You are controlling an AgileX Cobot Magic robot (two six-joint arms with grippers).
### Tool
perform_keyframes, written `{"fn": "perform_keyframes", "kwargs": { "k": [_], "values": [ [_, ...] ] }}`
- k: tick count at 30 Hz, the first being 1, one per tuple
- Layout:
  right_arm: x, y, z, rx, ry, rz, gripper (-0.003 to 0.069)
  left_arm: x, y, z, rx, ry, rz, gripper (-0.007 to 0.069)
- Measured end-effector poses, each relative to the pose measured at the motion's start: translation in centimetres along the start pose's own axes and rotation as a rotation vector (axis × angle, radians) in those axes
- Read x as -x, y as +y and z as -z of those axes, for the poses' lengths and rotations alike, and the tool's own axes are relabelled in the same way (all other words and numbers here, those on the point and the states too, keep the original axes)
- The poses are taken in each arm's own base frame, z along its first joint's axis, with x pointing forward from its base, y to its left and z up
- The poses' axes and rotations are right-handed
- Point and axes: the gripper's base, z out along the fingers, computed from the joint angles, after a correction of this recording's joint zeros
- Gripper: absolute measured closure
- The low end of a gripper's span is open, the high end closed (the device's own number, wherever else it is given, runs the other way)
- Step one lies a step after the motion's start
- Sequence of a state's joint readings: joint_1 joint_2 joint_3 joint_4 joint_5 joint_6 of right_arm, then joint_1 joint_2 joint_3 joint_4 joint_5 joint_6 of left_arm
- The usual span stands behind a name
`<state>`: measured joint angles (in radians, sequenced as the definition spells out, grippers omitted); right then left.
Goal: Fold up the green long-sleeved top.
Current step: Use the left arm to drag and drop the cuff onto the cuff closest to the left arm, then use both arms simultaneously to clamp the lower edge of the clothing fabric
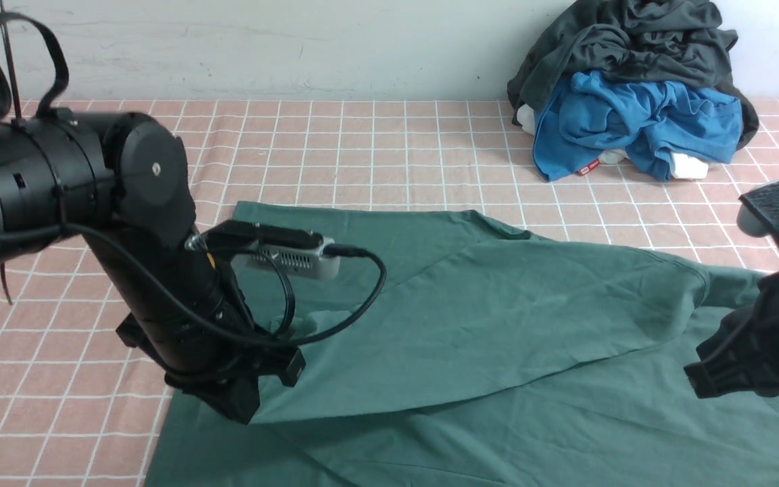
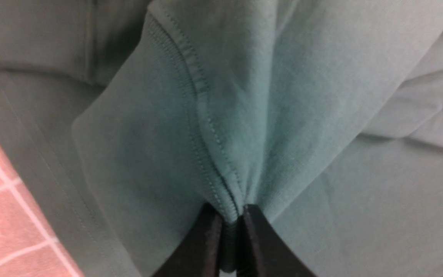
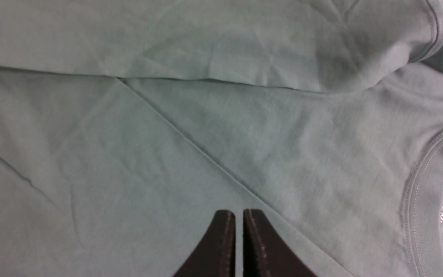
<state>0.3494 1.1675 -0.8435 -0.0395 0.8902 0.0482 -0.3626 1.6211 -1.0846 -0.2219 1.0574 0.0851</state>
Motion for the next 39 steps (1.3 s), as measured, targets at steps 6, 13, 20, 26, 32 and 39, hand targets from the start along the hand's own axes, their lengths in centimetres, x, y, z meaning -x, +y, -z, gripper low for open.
{"fn": "perform_keyframes", "kwargs": {
  "k": [6,13,20,26,32,39],
  "values": [
    [0.0,0.2,0.0,0.023,-0.004,-0.007,0.0627,-1.1,0.4,-1.3,0.009,0.006,0.012,0.0596],
    [0.1,0.5,0.0,0.052,-0.009,0.005,0.0619,-0.9,0.5,-1.4,0.02,-0.022,0.006,0.0547],
    [-0.4,0.9,0.1,0.097,0.046,0.005,0.0597,-1.2,0.4,-1.2,0.022,-0.008,-0.035,0.0288],
    [-1.5,1.4,1.1,0.163,0.126,0.019,0.0577,-2.9,0.0,2.3,0.075,-0.068,-0.166,0.0197],
    [-2.4,1.9,2.2,0.222,0.169,0.039,0.0574,-2.5,0.9,3.2,0.186,-0.156,-0.146,0.0194],
    [-2.8,1.9,2.4,0.23,0.21,0.046,0.0574,0.1,1.7,-1.4,0.177,-0.122,-0.107,0.0194]
  ]
}}
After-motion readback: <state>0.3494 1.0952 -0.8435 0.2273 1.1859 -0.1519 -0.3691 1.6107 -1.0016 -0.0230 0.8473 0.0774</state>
